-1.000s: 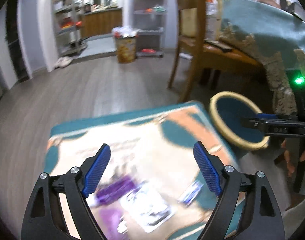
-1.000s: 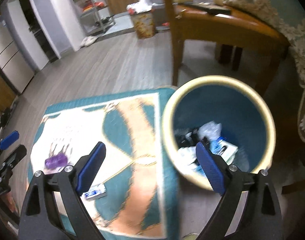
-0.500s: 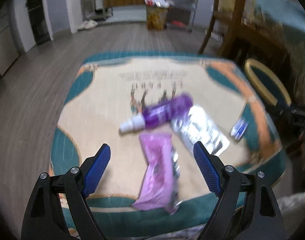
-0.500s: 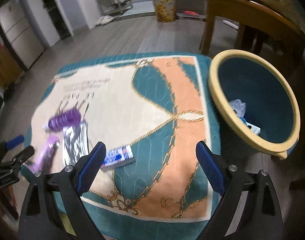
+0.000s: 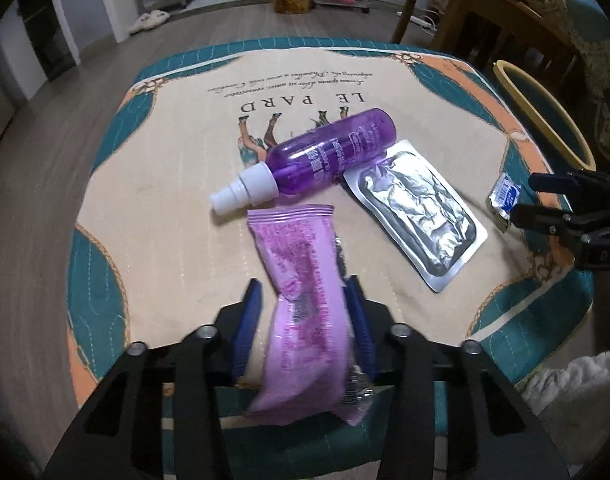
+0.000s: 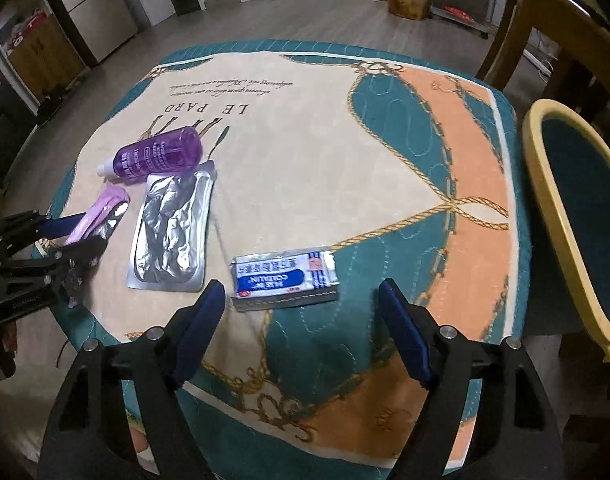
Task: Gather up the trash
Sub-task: 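Grasp the pink wrapper with left gripper while right gripper grasps the COLTALIN box, then drop the pink wrapper and COLTALIN box into the bin with both grippers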
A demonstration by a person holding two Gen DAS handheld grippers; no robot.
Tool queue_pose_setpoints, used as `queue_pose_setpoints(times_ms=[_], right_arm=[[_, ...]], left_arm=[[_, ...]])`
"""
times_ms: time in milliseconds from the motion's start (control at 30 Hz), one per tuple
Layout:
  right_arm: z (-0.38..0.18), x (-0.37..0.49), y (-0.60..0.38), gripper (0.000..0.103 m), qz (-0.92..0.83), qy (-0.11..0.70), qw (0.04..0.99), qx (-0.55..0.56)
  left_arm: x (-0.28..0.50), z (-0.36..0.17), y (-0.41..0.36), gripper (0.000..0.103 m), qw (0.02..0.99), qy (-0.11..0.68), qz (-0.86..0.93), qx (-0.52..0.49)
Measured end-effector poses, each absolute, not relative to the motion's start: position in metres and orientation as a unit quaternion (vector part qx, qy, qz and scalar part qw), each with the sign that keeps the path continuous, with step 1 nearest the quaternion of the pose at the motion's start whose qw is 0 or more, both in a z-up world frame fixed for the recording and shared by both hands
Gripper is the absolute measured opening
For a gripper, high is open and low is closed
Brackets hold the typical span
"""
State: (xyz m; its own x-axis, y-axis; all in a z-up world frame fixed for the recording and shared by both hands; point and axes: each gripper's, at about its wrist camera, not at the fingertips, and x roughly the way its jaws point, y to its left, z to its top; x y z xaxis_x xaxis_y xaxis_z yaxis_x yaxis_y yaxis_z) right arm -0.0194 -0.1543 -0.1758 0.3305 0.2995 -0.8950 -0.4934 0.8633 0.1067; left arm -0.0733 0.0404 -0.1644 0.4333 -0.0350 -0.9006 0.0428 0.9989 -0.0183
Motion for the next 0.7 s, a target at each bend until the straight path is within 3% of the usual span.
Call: queue_pose_setpoints(times_ms=[33,167,700], right_arm=[[-0.177,-0.02,-0.152,0.076,0.245,0.523,0.81,-0.099],[-0.179,-0.02,-0.143,0.059,0.25,0.523,0.805,-0.127],[-0.128,-0.003,-0.182,0.058,0.237,0.48,0.843,-0.051]], left_arm=[[-0.073,-0.164,0.041,0.031,0.846,0.532,-0.023,0.002],[-0.069,-0.161,0.041,0.026,0.845,0.534,-0.022,-0.001],[-0.051,-0.097,0.002,0.024,0.893,0.445,-0.068,-0.01]])
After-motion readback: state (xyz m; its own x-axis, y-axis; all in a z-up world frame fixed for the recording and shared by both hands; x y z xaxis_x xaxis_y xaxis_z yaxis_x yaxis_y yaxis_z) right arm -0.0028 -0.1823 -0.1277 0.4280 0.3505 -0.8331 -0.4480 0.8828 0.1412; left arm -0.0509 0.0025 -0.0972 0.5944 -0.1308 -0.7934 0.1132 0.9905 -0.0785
